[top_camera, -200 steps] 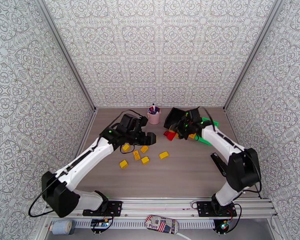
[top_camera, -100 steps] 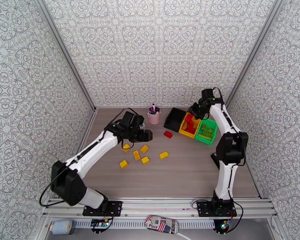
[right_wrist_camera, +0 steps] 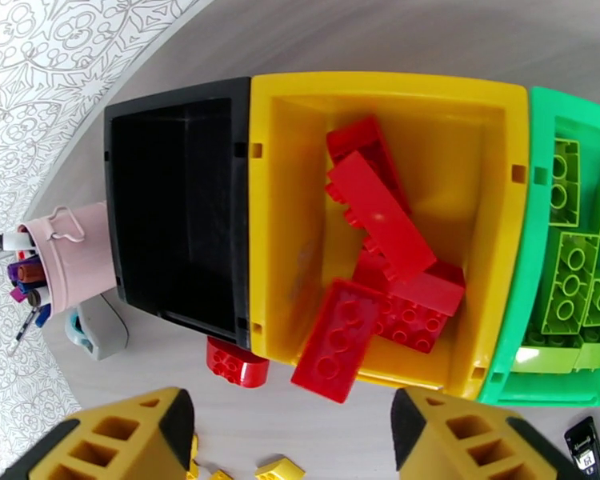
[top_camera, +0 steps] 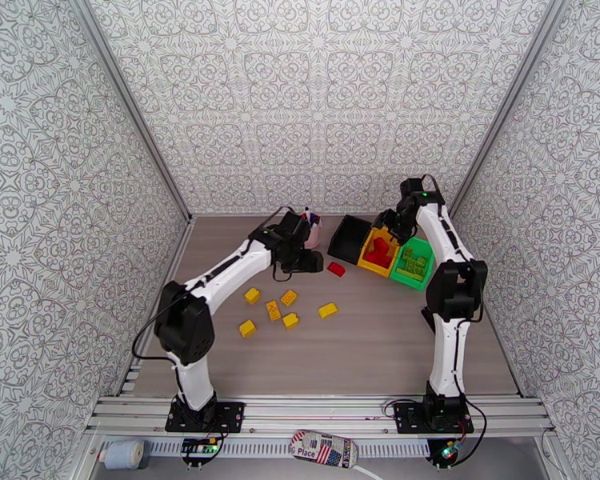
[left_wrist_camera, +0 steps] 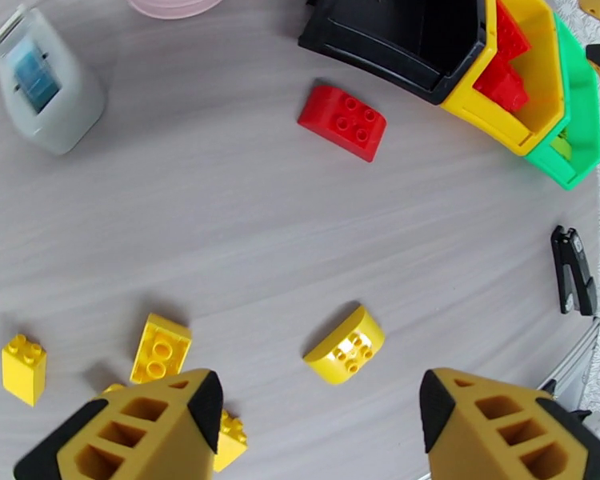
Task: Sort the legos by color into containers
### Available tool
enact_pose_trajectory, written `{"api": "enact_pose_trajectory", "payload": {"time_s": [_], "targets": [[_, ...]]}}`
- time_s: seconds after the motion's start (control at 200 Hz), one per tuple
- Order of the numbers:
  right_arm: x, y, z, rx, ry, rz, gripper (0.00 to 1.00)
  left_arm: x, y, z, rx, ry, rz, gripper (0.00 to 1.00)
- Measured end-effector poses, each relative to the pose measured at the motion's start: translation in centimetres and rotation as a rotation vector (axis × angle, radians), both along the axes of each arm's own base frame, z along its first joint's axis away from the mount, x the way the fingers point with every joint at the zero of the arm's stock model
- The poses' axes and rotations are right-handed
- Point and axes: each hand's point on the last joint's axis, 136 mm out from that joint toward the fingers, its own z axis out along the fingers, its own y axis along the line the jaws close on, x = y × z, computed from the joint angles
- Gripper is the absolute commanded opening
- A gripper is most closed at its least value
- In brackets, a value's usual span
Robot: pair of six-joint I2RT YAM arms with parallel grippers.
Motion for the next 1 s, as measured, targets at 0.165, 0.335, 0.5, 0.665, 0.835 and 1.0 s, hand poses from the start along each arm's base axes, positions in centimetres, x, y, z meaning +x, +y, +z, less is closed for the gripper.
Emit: {"api": "enact_pose_trajectory", "payload": {"time_s": [0.165,0.335,0.5,0.665,0.835,1.0], "targets": [[-3.6,0.2,1.2,0.002,0.004,0.013,0.7,1.6,-1.7,-1.5,0.054,-0.001,-0.015,0.72],[-8.5,2.2,3.0,0.028,-0.028,0.064,0.72,4.0,-3.4,-4.2,0.138,-0.003,-0.005,0.76],[-13.0,4.0,2.2,0.069,-0.003,0.094,0.73,5.7,-4.4,-6.8,0.218,-0.021,0.008,0.81],[-15.9,3.7,1.9,0.082,0.023,0.08,0.73,7.1,-4.6,-8.4,0.271,-0.045,0.035,0.82],[-17.0,3.5,3.2,0.088,-0.002,0.074,0.73,8.6,-4.9,-9.5,0.285,-0.067,0.076,0.82],[-17.7,3.4,3.4,0.088,0.007,0.072,0.73,9.2,-5.2,-10.6,0.285,-0.069,0.097,0.82]]}}
